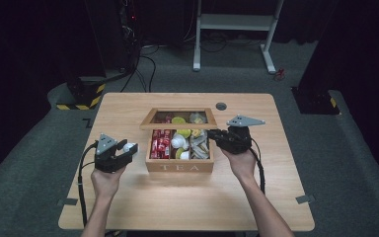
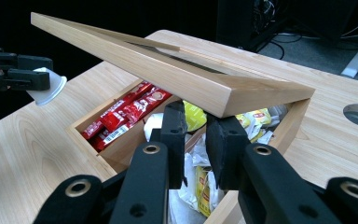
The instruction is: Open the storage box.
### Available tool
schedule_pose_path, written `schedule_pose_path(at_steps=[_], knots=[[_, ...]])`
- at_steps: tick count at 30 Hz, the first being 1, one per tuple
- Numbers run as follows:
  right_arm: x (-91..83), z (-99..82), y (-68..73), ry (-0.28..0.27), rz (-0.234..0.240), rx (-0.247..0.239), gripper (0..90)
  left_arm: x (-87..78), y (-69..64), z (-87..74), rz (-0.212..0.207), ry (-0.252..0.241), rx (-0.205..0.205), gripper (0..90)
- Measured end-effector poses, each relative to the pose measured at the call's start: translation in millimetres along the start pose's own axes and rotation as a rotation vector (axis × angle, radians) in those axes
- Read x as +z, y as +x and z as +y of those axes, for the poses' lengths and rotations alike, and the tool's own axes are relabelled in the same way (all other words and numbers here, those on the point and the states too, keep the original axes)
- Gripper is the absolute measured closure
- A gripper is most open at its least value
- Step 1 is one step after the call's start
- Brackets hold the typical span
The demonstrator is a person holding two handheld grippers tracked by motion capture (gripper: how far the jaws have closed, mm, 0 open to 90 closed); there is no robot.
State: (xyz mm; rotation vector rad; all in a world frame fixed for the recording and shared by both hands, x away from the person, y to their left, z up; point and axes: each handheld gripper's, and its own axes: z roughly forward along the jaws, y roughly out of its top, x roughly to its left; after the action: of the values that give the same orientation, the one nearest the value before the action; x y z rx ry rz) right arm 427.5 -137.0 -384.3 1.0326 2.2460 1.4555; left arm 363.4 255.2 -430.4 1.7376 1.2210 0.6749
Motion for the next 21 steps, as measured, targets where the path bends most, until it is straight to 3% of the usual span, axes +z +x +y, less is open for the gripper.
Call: schedule_pose_path(at_steps=[21], knots=[[0.1,-0.4,0.4,-0.003,-0.003,-0.001,77.2,16.2,11.6,-22.8,0.040,0.065,-0.027,52.0]])
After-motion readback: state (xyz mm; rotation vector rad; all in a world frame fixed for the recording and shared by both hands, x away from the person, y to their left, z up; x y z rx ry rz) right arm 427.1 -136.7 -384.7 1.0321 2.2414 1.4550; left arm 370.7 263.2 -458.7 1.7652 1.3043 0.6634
